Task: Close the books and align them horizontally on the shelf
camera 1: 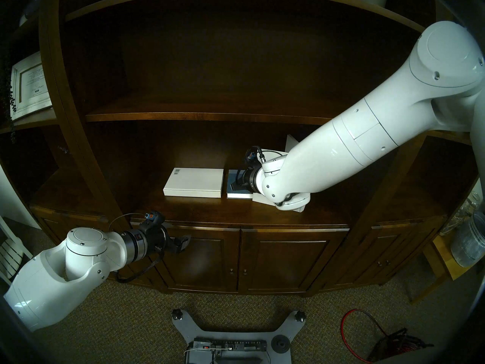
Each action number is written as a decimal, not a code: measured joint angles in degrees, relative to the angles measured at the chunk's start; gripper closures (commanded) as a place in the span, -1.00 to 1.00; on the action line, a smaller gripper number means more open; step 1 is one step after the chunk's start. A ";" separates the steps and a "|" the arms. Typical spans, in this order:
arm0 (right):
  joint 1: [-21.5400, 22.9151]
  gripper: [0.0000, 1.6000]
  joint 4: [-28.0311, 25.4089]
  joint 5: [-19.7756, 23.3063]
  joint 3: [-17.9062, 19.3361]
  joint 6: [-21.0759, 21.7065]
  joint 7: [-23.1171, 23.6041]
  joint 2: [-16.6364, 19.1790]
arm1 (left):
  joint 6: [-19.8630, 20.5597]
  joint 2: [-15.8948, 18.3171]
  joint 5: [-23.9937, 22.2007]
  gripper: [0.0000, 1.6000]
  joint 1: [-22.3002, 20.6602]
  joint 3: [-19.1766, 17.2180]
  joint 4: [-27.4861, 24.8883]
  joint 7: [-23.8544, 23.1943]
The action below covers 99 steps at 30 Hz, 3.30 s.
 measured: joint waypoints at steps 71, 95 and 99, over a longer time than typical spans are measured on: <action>2.22 1.00 -4.36 6.36 -6.57 2.68 -14.12 -4.59 | 0.00 0.00 0.00 -1.00 0.00 0.00 0.00 0.00; -1.16 1.00 4.73 4.56 -4.17 3.47 -7.60 -8.02 | 0.00 0.00 0.00 -1.00 0.00 0.00 0.00 0.00; -2.71 1.00 8.26 5.29 -5.42 5.92 -7.89 -8.69 | 0.00 0.00 0.00 -1.00 0.00 0.00 0.00 0.00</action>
